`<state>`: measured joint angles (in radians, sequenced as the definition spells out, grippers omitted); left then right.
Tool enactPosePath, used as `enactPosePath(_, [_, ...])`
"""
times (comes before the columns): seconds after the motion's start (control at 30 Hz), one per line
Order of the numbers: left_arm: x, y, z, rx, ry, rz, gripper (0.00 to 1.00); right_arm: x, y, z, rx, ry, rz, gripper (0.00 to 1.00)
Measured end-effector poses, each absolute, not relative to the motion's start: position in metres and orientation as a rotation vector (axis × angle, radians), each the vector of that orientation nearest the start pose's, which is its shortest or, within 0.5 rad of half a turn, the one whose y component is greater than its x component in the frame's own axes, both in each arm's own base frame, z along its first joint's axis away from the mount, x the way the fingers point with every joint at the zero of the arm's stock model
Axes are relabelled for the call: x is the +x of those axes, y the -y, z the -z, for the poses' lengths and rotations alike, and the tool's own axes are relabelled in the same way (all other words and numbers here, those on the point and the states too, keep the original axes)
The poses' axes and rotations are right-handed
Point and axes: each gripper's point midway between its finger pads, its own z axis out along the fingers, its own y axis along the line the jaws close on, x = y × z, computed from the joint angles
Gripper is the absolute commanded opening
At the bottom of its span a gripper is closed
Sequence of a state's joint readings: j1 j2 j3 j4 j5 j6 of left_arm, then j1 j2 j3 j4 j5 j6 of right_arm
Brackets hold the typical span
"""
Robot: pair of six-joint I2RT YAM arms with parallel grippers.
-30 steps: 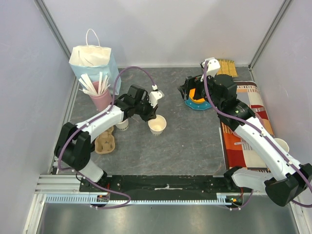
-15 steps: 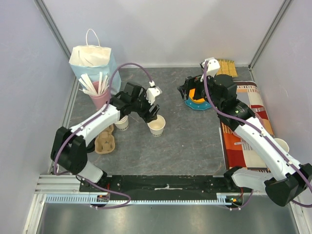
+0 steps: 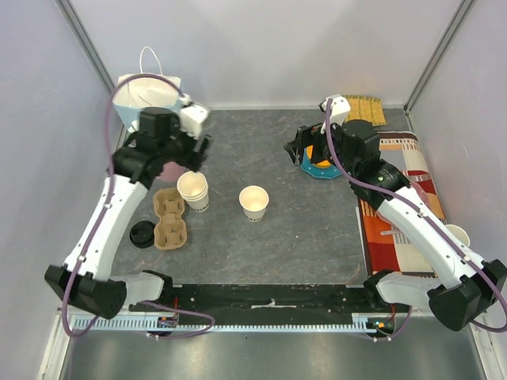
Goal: Pack the takeout coffee
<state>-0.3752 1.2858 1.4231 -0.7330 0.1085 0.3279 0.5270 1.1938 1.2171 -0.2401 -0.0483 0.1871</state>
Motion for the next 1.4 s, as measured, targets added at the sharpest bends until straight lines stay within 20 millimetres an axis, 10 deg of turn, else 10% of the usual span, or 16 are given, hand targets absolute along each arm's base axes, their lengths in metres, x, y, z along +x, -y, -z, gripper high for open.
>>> enactPosePath(0.23, [0.305,-0.009,-0.292,0.363,-2.17,-0.129,0.64,0.341,-0.225,-0.316,-0.373,-1.829,-0.58,0.98])
enactPosePath(0.57, [0.221,-0.1,-0.117,0.008,-2.719,-0.18,0.48,0.346,-0.238,-0.3,-0.41,-1.884,-0.62,0.98])
enactPosePath(0.87, [0.191,-0.111,-0.07,-0.108,-2.8,-0.139,0.49,0.351,-0.246,-0.304,-0.398,-1.888,-0.651,0.97])
enactPosePath(1.4, [0.215,-0.128,-0.044,-0.149,-2.793,-0.116,0.29,0.357,-0.251,-0.29,-0.393,-1.933,-0.657,0.97])
